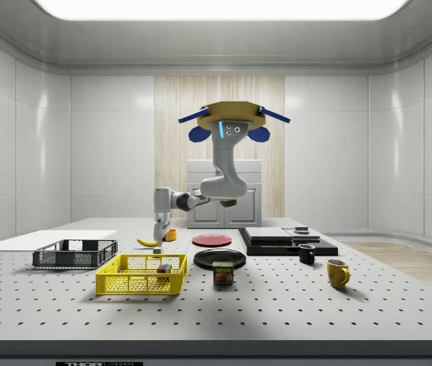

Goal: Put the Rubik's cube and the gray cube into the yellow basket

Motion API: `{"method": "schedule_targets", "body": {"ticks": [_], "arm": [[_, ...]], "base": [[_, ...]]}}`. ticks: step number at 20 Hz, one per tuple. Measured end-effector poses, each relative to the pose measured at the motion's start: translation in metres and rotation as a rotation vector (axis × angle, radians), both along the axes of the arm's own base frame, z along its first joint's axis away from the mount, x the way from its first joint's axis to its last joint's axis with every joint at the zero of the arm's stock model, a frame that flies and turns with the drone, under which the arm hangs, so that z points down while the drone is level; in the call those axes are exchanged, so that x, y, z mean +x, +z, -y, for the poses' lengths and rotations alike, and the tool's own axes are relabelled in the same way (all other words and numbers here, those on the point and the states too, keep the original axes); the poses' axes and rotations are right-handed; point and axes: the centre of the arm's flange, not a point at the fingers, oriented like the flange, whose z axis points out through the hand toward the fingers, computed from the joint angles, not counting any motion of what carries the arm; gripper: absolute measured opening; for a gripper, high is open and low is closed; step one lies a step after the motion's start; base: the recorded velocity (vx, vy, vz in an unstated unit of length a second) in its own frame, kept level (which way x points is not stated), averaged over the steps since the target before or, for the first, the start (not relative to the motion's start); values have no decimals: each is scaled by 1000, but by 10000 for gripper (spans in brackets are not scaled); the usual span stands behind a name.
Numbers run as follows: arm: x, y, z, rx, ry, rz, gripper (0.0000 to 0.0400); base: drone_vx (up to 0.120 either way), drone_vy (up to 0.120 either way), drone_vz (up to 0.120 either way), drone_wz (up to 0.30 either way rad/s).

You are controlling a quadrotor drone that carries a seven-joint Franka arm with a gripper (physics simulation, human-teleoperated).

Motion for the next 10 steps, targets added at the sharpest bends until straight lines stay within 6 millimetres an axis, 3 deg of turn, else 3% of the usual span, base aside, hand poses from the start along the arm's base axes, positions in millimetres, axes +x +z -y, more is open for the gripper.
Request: {"method": "schedule_targets", "body": {"ticks": [4, 10], "arm": [[0, 0, 0, 0, 0, 0, 400], [0, 0, 0, 0, 0, 0, 400]], "base": [[30, -120, 0, 0], [120, -120, 0, 0]]}}
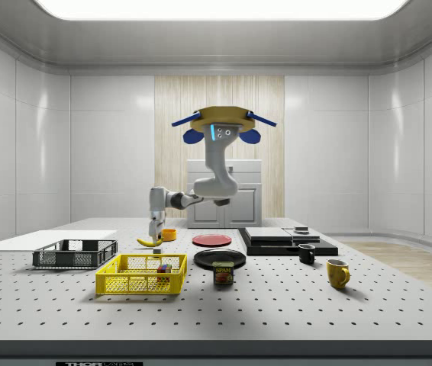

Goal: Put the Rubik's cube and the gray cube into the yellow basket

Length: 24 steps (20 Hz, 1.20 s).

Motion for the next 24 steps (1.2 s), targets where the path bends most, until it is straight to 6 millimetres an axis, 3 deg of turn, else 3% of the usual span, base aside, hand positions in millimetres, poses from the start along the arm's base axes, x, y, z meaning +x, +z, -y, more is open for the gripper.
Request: {"method": "schedule_targets", "body": {"ticks": [9, 14, 24], "arm": [[0, 0, 0, 0, 0, 0, 400], [0, 0, 0, 0, 0, 0, 400], [0, 0, 0, 0, 0, 0, 400]], "base": [[89, -120, 0, 0], [0, -120, 0, 0], [0, -120, -88, 0]]}}
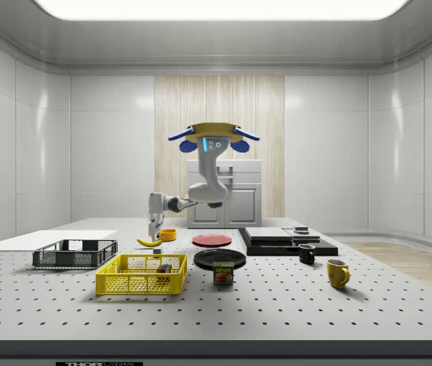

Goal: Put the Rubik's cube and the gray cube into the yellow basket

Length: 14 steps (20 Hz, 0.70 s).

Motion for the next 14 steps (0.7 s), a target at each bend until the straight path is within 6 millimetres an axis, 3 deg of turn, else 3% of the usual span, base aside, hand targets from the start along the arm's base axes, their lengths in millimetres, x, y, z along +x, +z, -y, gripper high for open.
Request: {"method": "schedule_targets", "body": {"ticks": [3, 6, 8, 11, 14], "arm": [[0, 0, 0, 0, 0, 0, 400], [0, 0, 0, 0, 0, 0, 400], [0, 0, 0, 0, 0, 0, 400], [0, 0, 0, 0, 0, 0, 400], [0, 0, 0, 0, 0, 0, 400]], "base": [[0, -120, -120, 0], [0, 0, -107, 0], [0, -20, 0, 0], [0, -107, 0, 0], [0, 0, 0, 0]]}}
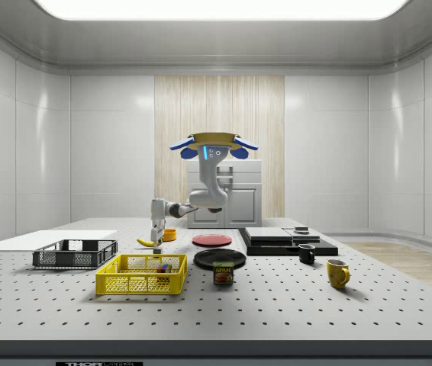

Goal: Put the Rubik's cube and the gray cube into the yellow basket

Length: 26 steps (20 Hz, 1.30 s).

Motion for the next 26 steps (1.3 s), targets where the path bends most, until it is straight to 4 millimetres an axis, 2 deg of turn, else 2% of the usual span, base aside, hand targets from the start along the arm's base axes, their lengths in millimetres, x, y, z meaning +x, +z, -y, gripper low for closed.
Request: {"method": "schedule_targets", "body": {"ticks": [5, 11, 26], "arm": [[0, 2, 0, 0, 0, 0, 400], [0, 20, -2, 0, 0, 0, 400], [1, 47, -8, 0, 0, 0, 400]], "base": [[0, 0, 0, 0], [0, 0, 0, 0], [0, 0, 0, 0]]}}
